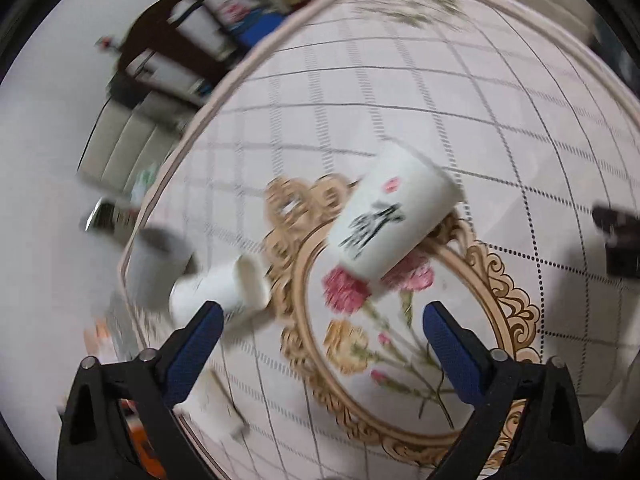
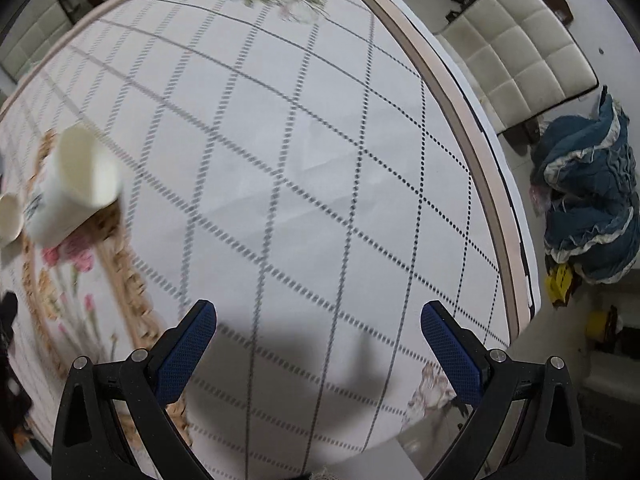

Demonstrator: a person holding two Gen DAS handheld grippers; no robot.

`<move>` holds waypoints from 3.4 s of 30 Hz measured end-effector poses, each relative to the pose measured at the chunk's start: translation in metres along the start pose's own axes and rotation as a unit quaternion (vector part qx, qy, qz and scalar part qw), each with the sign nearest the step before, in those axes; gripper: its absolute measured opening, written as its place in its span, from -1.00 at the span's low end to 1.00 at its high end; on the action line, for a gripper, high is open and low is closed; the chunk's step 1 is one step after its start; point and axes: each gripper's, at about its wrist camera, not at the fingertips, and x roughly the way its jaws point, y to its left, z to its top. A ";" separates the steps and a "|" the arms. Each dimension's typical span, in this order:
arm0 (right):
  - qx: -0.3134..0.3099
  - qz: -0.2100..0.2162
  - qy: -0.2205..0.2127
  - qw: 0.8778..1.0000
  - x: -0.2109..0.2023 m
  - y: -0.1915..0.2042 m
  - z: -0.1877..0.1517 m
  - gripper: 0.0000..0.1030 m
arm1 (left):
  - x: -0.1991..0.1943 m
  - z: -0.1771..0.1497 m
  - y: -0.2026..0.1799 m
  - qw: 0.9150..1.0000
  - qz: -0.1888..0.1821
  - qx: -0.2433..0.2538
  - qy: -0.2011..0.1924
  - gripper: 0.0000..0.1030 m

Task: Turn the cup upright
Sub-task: 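Reach the left gripper to the white calligraphy cup on its side and grasp it, then lift the white cup with the left gripper and rotate it upright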

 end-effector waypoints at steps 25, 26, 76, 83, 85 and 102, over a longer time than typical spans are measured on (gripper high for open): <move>0.024 -0.005 0.038 0.999 0.045 -0.034 0.030 1.00 | 0.042 0.048 -0.054 0.990 -0.026 0.136 0.007 0.14; 0.022 -0.005 0.036 0.999 0.044 -0.034 0.031 1.00 | 0.042 0.048 -0.052 0.991 -0.027 0.129 0.007 0.14; -0.095 -0.040 -0.005 0.995 -0.028 0.056 -0.108 1.00 | 0.075 -0.178 0.020 0.851 -0.260 -0.422 0.175 0.56; -0.090 -0.044 -0.006 0.995 -0.026 0.043 -0.101 1.00 | 0.074 -0.173 0.029 0.862 -0.246 -0.408 0.170 0.85; -0.090 -0.043 -0.007 0.995 -0.027 0.042 -0.102 1.00 | 0.072 -0.174 0.030 0.862 -0.247 -0.409 0.171 0.85; -0.082 -0.033 -0.021 0.996 -0.044 0.039 -0.114 1.00 | 0.007 -0.181 0.040 0.898 -0.167 -0.390 0.119 0.85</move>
